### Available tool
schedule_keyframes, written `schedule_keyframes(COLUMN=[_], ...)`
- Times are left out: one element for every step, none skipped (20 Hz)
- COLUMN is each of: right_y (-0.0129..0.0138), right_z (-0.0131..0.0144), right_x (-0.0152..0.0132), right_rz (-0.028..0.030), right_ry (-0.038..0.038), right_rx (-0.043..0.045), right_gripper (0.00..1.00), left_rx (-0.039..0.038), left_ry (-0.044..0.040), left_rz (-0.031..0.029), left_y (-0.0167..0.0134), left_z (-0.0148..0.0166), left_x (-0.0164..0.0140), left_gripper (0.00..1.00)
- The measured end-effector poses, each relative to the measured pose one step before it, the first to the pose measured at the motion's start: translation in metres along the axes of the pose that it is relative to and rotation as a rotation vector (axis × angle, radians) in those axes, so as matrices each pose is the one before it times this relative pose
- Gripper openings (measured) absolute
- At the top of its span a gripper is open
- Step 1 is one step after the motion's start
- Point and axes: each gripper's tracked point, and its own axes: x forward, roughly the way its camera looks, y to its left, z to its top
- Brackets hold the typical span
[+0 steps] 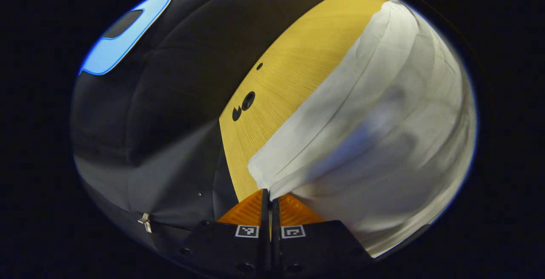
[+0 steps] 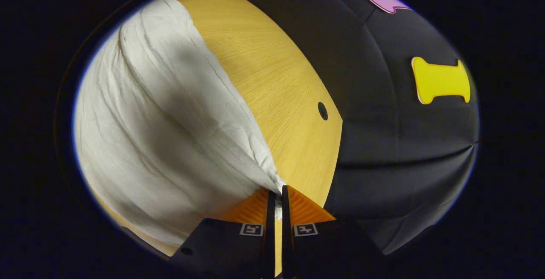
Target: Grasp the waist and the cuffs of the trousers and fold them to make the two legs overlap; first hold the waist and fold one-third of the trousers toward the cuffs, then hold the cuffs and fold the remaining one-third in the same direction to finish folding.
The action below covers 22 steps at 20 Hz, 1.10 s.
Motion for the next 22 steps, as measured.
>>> schedule_keyframes(right_y=[0.00062, 0.00004, -0.00069, -0.00020, -0.00130, -0.00145, -0.00323, -0.00598, -0.00697, -0.00464, -0.00238, -0.00056, -0.00122, -0.00152, -0.00155, -0.00136, -0.00183, 0.00189, -0.00095, -0.00118, 0.00555, 0.00743], right_z=[-0.00064, -0.00046, -0.00037, -0.00092, 0.00142, -0.00127, -0.00053, 0.00111, 0.00052, -0.00054, -0.00095, 0.00014, -0.00001, 0.00207, 0.00174, 0.00095, 0.00110, 0.00182, -0.00117, -0.00237, -0.00748, -0.01579], right_x=[-0.00064, 0.00067, 0.00111, 0.00127, -0.00007, 0.00019, 0.00120, -0.00081, -0.00153, 0.00147, -0.00104, -0.00099, -0.00185, -0.00263, -0.00360, -0.00476, -0.00393, -0.00401, -0.00427, -0.00360, -0.00296, -0.00208], right_rz=[0.01604, 0.02231, 0.02191, 0.02505, 0.01876, 0.01325, 0.01005, -0.00711, -0.00085, -0.00249, 0.00394, 0.00944, 0.00155, -0.00142, -0.00619, -0.00355, -0.00034, 0.01155, 0.00186, 0.00671, 0.04079, 0.04432], right_ry=[0.01845, 0.01832, 0.01814, 0.01960, 0.01200, 0.01721, 0.00618, -0.00055, 0.00133, -0.00547, -0.00320, -0.00740, -0.00758, -0.01766, -0.01776, -0.02532, -0.02260, -0.03054, -0.01725, -0.01197, 0.00580, 0.05092], right_rx=[0.00749, 0.01951, 0.02756, 0.03639, 0.04480, 0.04889, 0.05096, 0.05046, 0.04794, 0.04719, 0.03958, 0.03433, 0.02471, 0.01945, 0.01651, 0.00487, -0.00327, -0.01288, -0.03568, -0.05114, -0.04748, -0.05064], right_gripper=[0.11, 0.12, 0.12, 0.13, 0.14, 0.17, 0.20, 0.27, 0.32, 0.46, 0.51, 0.59, 0.63, 0.63, 0.64, 0.65, 0.67, 0.69, 0.69, 0.69, 0.65, 0.70], left_rx=[0.01069, 0.01072, 0.01190, 0.01458, 0.00380, -0.00287, -0.00381, -0.00228, -0.00414, -0.00056, -0.00026, -0.00939, -0.00866, -0.00621, -0.00691, -0.00415, 0.00339, 0.00634, 0.00533, 0.00408, 0.00373, 0.00242], left_ry=[0.00699, 0.00802, 0.01529, 0.00911, 0.00188, 0.00757, 0.00706, 0.00418, 0.00319, 0.00543, 0.00780, 0.00007, -0.00214, 0.00454, 0.00428, 0.00324, 0.00350, -0.00459, -0.01232, -0.01118, -0.01229, -0.00255], left_rz=[-0.00109, -0.00094, -0.00265, 0.00841, 0.00254, 0.00159, -0.00184, -0.00569, -0.00594, -0.00117, 0.00184, -0.00668, -0.00432, 0.00008, -0.00752, -0.00824, -0.00011, 0.00302, 0.00010, -0.00422, -0.01013, -0.01035], left_y=[-0.00004, -0.00087, -0.00133, 0.00069, 0.00031, -0.00033, 0.00002, -0.00027, 0.00042, 0.00031, 0.00125, 0.00028, 0.00093, 0.00198, 0.00172, 0.00024, 0.00269, 0.00258, 0.00104, 0.00031, -0.00124, -0.00265], left_z=[-0.00154, -0.00118, -0.00272, 0.00106, 0.00121, -0.00028, -0.00099, 0.00021, -0.00061, -0.00146, -0.00386, -0.00099, -0.00124, -0.00245, -0.00398, -0.00309, -0.00380, -0.00112, -0.00147, 0.00071, -0.00144, -0.00010], left_x=[0.00235, 0.00310, 0.00263, 0.00127, 0.00235, 0.00032, 0.00015, -0.00055, -0.00107, -0.00056, -0.00198, -0.00327, -0.00270, -0.00468, -0.00454, -0.00533, -0.00731, -0.00907, -0.00803, -0.00845, -0.00673, -0.00888], left_gripper=[0.05, 0.05, 0.05, 0.05, 0.05, 0.05, 0.05, 0.05, 0.05, 0.05, 0.06, 0.07, 0.18, 0.29, 0.42, 0.54, 0.65, 0.75, 0.79, 0.83, 0.93, 0.96])
